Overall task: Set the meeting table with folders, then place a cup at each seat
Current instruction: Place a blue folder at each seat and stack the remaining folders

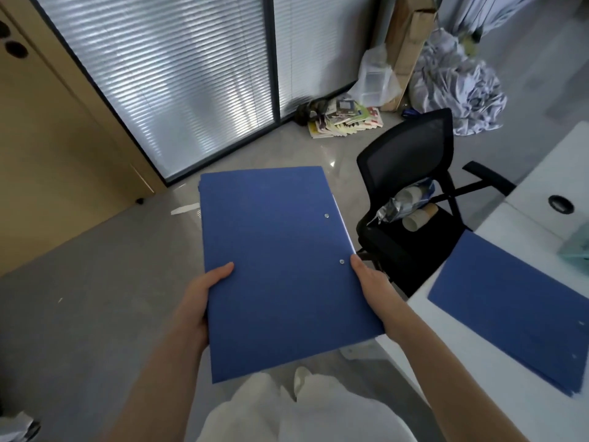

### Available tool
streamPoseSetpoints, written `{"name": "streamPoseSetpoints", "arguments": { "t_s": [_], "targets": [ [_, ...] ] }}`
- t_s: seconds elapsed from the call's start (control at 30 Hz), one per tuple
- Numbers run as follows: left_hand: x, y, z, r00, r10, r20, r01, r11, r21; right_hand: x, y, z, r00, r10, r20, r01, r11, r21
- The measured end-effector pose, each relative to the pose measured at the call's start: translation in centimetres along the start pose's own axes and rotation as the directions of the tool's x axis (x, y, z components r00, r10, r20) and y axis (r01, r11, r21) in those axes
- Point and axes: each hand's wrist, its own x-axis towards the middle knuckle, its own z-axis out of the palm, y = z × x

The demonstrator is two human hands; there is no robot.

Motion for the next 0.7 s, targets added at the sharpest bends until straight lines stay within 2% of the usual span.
{"name": "streamPoseSetpoints", "arguments": {
  "t_s": [0.2, 0.43, 0.6, 0.7],
  "targets": [
    [6.9, 5.4, 2.3, 0.995, -0.053, 0.086, 0.047, 0.996, 0.074, 5.3, -3.4, 0.4, 0.995, 0.092, -0.050, -0.086, 0.991, 0.103],
    [14.7, 13.0, 5.4, 0.972, -0.110, 0.210, 0.054, 0.965, 0.256, 9.9, -7.0, 1.6, 0.973, 0.202, -0.108, -0.156, 0.929, 0.335],
    [19.8, 17.0, 9.0, 0.943, -0.194, 0.269, 0.070, 0.909, 0.410, 12.1, -8.5, 1.7, 0.951, 0.256, -0.172, -0.141, 0.856, 0.497],
    [21.7, 17.4, 11.5, 0.921, -0.245, 0.302, 0.083, 0.883, 0.461, 12.5, -7.4, 0.6, 0.926, 0.315, -0.210, -0.099, 0.736, 0.669]
  ]
}}
